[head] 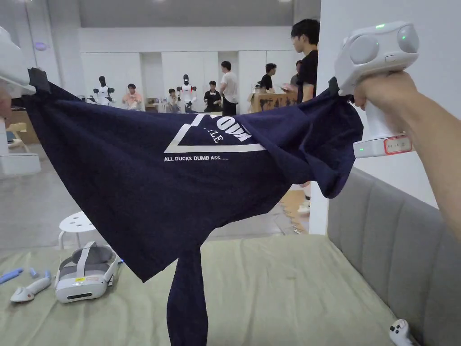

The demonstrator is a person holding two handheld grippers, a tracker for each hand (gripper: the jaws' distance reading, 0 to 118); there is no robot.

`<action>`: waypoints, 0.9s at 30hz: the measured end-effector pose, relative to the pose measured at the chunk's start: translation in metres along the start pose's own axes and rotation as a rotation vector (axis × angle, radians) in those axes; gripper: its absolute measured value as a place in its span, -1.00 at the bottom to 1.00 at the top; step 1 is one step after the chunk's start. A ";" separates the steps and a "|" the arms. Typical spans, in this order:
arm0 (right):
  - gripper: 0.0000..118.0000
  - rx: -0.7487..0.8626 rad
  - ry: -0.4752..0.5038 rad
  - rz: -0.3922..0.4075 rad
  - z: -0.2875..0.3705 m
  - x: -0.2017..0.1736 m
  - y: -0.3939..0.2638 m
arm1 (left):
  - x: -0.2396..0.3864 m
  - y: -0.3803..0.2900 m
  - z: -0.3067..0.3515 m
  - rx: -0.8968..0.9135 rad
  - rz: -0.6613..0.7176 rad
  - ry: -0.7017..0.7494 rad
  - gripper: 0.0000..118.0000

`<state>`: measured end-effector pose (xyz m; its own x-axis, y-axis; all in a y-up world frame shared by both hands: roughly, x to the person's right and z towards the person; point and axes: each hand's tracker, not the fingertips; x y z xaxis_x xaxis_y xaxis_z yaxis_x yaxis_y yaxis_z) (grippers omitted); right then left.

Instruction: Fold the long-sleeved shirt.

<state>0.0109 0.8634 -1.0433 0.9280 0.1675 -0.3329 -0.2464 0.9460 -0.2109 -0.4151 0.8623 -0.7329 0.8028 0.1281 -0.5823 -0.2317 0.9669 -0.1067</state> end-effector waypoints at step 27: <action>-1.00 -0.421 0.149 -0.012 -0.011 -0.012 -0.408 | -0.031 -0.361 0.008 -0.494 -0.086 0.002 -0.81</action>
<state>0.0975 0.4728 -0.9640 0.8888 0.0860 -0.4502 -0.3565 0.7469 -0.5612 -0.3526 0.5113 -0.6700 0.8297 0.0520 -0.5558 -0.3977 0.7538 -0.5231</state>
